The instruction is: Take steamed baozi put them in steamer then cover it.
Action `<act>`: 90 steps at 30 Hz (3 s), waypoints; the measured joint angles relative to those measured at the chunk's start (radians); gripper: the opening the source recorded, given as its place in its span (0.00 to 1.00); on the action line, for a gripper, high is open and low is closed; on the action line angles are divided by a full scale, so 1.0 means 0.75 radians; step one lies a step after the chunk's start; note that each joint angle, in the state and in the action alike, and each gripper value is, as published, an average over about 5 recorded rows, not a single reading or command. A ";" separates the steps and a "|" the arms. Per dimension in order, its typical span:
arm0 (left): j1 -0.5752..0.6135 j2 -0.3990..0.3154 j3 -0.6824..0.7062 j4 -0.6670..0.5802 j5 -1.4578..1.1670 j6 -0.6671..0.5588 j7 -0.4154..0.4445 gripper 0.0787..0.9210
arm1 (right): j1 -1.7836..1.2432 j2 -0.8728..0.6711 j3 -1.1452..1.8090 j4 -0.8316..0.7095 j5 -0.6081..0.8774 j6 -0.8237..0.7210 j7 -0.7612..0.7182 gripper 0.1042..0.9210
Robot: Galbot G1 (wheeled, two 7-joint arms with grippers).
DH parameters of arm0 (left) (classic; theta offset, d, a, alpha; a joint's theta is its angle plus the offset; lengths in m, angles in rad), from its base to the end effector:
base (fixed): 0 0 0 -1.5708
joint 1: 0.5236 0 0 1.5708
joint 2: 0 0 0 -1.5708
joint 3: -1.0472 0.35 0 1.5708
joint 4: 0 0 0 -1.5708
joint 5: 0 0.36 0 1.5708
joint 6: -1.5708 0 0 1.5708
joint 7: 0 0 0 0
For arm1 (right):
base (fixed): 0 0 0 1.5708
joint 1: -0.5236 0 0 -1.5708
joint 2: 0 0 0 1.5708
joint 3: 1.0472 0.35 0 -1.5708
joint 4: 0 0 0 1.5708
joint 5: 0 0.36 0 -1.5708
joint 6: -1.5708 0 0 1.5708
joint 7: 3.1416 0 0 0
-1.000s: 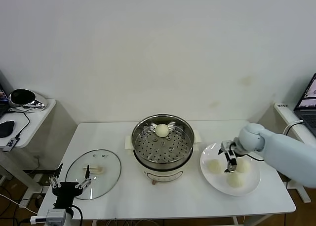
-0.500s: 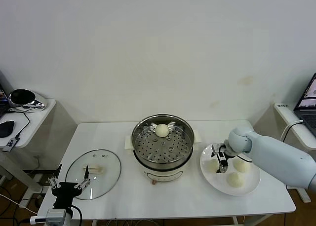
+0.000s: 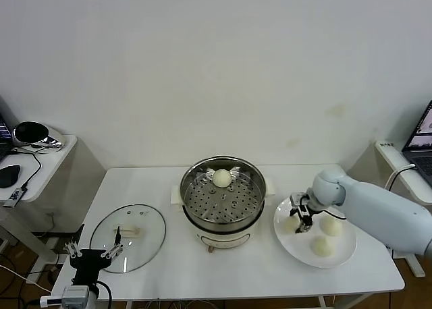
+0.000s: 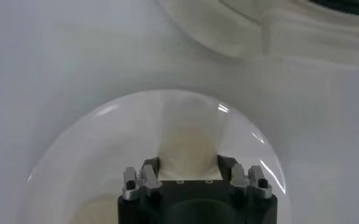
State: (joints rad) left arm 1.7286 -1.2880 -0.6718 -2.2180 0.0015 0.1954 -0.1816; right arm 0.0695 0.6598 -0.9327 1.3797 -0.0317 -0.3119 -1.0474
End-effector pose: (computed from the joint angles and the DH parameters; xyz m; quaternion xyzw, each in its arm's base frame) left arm 0.1477 0.0778 -0.2689 0.0756 -0.9791 -0.1673 0.0879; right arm 0.4975 -0.1153 -0.1979 0.5081 -0.5360 0.5452 0.3966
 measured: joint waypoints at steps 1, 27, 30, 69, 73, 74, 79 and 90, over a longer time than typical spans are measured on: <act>-0.001 0.001 0.001 -0.001 0.000 0.001 0.001 0.88 | 0.020 -0.018 -0.006 0.015 0.014 -0.001 -0.009 0.60; -0.027 0.017 -0.001 0.010 -0.024 0.003 0.001 0.88 | 0.842 0.181 -0.458 0.179 0.619 -0.181 0.049 0.62; -0.026 0.012 -0.006 0.007 -0.024 0.003 0.001 0.88 | 0.826 0.292 -0.469 0.125 0.669 -0.215 0.082 0.62; -0.037 -0.001 -0.029 0.021 -0.032 0.001 -0.001 0.88 | 0.495 1.029 -0.456 -0.463 0.711 -0.428 0.219 0.63; -0.033 -0.001 -0.030 0.019 -0.031 0.001 -0.001 0.88 | 0.504 1.024 -0.454 -0.457 0.709 -0.436 0.205 0.68; -0.031 -0.001 -0.030 0.018 -0.031 0.001 0.000 0.88 | 0.510 1.019 -0.454 -0.451 0.708 -0.436 0.199 0.71; -0.030 0.000 -0.035 0.017 -0.031 0.001 0.000 0.88 | 0.568 0.971 -0.463 -0.390 0.697 -0.422 0.152 0.86; -0.037 0.014 -0.031 0.015 -0.033 0.004 0.005 0.88 | 0.809 0.630 -0.533 -0.084 0.622 -0.321 -0.021 0.88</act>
State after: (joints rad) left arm 1.7006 -1.2777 -0.6948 -2.2069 -0.0236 0.1983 -0.1779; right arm 0.6762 1.1324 -1.3325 1.3168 0.4347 -0.5523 -1.0630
